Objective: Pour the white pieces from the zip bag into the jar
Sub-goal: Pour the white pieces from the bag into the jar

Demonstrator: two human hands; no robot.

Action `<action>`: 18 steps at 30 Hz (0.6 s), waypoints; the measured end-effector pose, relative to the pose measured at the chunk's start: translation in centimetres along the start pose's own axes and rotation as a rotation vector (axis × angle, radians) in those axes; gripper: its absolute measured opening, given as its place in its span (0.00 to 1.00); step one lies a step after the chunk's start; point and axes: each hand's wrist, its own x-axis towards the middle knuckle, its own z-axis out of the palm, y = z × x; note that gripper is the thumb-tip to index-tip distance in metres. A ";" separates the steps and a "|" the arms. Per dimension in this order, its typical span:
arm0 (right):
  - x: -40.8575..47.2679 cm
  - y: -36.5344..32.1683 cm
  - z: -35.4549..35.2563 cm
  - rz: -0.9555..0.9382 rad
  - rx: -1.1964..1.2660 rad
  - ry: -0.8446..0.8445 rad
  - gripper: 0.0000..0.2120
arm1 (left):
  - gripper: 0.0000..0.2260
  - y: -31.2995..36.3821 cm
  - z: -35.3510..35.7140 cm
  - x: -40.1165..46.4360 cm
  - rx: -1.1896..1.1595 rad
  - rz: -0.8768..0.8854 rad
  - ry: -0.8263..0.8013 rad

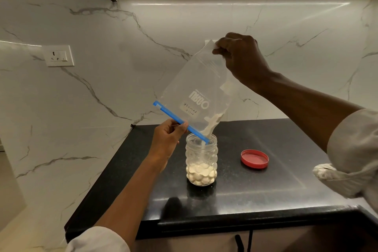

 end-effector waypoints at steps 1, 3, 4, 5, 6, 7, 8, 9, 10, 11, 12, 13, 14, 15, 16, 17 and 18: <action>0.1 0.0 -0.1 -0.003 -0.002 0.002 0.07 | 0.01 0.1 -0.1 0.1 0.001 -0.002 0.004; 0.3 0.0 -0.2 -0.004 -0.010 0.008 0.07 | 0.03 0.2 -0.3 0.1 0.008 -0.006 0.011; 0.3 0.0 -0.2 -0.003 -0.008 0.014 0.07 | 0.03 0.3 -0.3 0.2 0.007 -0.006 0.010; 0.3 0.0 -0.1 0.001 -0.001 0.020 0.06 | 0.04 0.3 -0.4 0.2 0.002 -0.006 0.008; 0.3 0.0 -0.1 0.004 0.005 0.022 0.06 | 0.04 0.3 -0.5 0.2 -0.009 -0.007 0.005; 0.2 0.0 0.0 0.005 0.007 0.019 0.06 | 0.04 0.4 -0.5 0.2 -0.021 -0.011 0.006; 0.1 -0.1 0.1 0.005 0.007 0.012 0.06 | 0.03 0.4 -0.5 0.1 -0.030 -0.015 0.009; 0.1 -0.1 0.2 0.003 0.007 0.008 0.06 | 0.03 0.5 -0.5 0.1 -0.036 -0.018 0.012; 0.1 -0.2 0.2 0.002 0.009 0.008 0.06 | 0.03 0.5 -0.4 0.1 -0.039 -0.022 0.015; 0.1 -0.2 0.2 0.002 0.011 0.012 0.06 | 0.03 0.5 -0.4 0.1 -0.042 -0.028 0.019; 0.2 -0.1 0.1 0.002 0.011 0.014 0.06 | 0.03 0.5 -0.4 0.0 -0.046 -0.035 0.022; 0.3 -0.1 0.1 0.000 0.008 0.014 0.06 | 0.03 0.5 -0.4 0.0 -0.050 -0.041 0.024; 0.4 -0.1 0.0 -0.003 0.004 0.013 0.06 | 0.02 0.6 -0.4 0.0 -0.053 -0.044 0.024; 0.5 -0.1 -0.1 -0.006 0.001 0.016 0.06 | 0.02 0.7 -0.3 0.0 -0.055 -0.045 0.022; 0.6 -0.2 -0.1 -0.005 0.001 0.022 0.06 | 0.02 0.7 -0.3 0.0 -0.056 -0.045 0.016; 0.5 -0.2 -0.1 -0.002 0.006 0.028 0.06 | 0.03 0.8 -0.2 0.0 -0.055 -0.043 0.008; 0.4 -0.1 0.0 0.002 0.013 0.030 0.06 | 0.03 0.9 -0.2 -0.1 -0.053 -0.040 -0.002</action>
